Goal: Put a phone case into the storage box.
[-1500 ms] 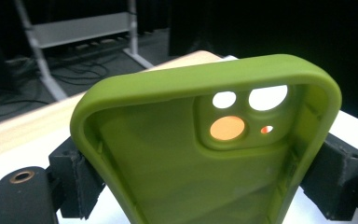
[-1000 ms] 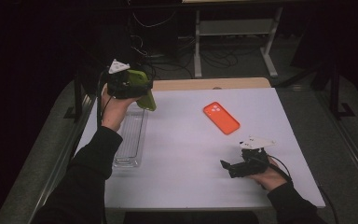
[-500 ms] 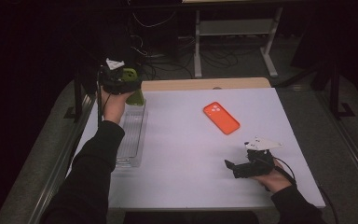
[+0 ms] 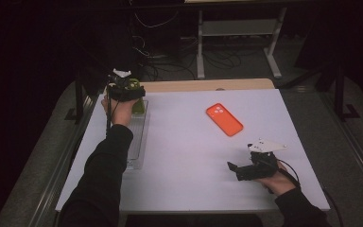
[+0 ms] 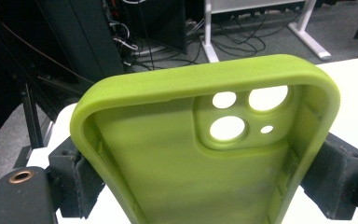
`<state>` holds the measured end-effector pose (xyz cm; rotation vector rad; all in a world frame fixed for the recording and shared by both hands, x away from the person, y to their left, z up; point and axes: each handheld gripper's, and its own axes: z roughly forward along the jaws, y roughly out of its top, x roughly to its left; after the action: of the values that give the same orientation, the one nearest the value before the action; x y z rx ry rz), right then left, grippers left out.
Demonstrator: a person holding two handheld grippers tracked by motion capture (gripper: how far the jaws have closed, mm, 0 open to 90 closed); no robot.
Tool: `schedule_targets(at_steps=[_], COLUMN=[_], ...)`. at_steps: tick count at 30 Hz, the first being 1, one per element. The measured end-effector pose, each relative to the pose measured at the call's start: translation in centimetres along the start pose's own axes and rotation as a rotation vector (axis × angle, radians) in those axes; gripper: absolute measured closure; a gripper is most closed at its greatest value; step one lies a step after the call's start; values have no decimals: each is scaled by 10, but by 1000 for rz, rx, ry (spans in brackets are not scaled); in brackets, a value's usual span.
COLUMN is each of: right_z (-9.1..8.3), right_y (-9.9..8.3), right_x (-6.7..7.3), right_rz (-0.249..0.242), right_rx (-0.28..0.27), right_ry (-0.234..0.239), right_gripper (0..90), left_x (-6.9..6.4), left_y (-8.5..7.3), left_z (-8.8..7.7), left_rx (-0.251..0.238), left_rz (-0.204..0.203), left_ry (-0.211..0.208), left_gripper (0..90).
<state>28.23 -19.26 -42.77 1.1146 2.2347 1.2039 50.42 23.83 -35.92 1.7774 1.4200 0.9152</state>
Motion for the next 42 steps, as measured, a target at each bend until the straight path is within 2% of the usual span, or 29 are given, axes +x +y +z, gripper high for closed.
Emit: schedule_targets(at_steps=[7,12,20,21,26,29,30,33,37,39,42], right_z=[0,0,0,0,0,0,0,0,0,1,3], right_y=[0,0,0,0,0,0,0,0,0,1,1], right_x=[0,0,0,0,1,0,0,0,1,0,0], right_rz=[0,0,1,1,0,-1,0,0,0,5,6], right_rx=[-2,-1,-2,-2,0,-1,-1,-1,-2,-2,-2], right_ry=[5,7,10,10,11,11,11,10,9,7,11], right_gripper=[0,0,0,0,0,0,0,0,0,0,0], left_x=[-3,-5,-6,-6,-3,-2,0,1,6,7,10], left_y=[-8,-13,-18,-19,-20,-19,-18,-17,-14,-14,-13], left_z=[8,11,13,15,16,14,12,9,0,-3,-12], left_rx=[10,22,8,9,32,13,22,2,37,36,31], left_rz=[-6,7,6,-7,-5,-37,-16,-24,3,-2,12], left_ry=[1,14,7,-10,-29,-52,-50,-60,-86,-94,-108], left_gripper=[125,122,110,102,13,0,0,0,0,0,0])
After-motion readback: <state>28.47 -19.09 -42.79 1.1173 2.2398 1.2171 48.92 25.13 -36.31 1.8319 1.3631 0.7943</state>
